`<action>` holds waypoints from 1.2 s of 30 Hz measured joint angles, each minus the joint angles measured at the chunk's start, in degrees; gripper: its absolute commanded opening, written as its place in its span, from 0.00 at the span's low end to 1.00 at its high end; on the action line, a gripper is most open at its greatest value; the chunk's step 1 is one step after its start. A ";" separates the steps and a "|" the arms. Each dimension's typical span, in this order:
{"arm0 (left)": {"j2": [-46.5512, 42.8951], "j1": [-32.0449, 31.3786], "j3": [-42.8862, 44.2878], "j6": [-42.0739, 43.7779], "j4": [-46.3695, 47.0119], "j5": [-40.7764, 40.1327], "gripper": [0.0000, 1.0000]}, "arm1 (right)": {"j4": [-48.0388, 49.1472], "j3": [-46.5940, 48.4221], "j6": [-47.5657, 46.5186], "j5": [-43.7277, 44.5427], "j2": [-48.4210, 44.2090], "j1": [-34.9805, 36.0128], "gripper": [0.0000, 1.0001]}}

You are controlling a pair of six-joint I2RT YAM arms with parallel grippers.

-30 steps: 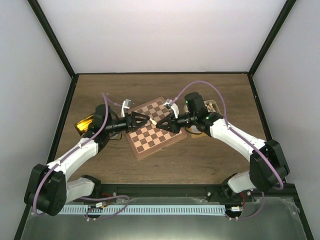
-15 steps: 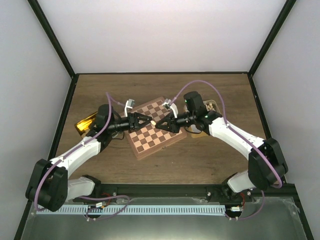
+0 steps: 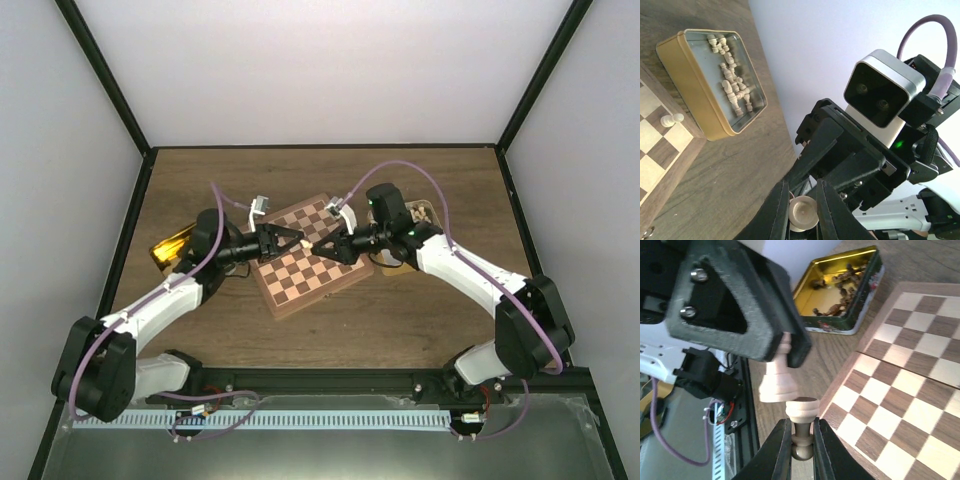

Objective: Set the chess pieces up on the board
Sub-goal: Pick up the chess piece from the storage box, then place the chess piece on the chessboard.

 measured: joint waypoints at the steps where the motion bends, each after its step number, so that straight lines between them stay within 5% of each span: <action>1: -0.13 0.00 0.00 0.52 -0.44 -0.42 0.04 | 0.00 -0.02 0.72 1.25 0.00 0.00 0.05; 8: -4.24 -2.23 1.49 13.97 -11.56 -11.80 0.04 | -2.49 -1.81 8.15 15.69 -0.39 -3.23 0.05; 17: 5.51 -22.01 12.04 36.17 -21.57 -37.33 0.04 | -11.65 -7.50 21.33 34.49 -6.71 -18.23 0.05; 24: 22.86 -33.14 22.88 47.69 -26.14 -51.84 0.04 | -12.24 -11.93 27.21 36.61 -12.39 -26.25 0.05; 36: 36.00 -34.18 32.44 49.18 -31.06 -58.90 0.04 | -11.91 -13.38 28.02 35.32 -12.94 -27.19 0.05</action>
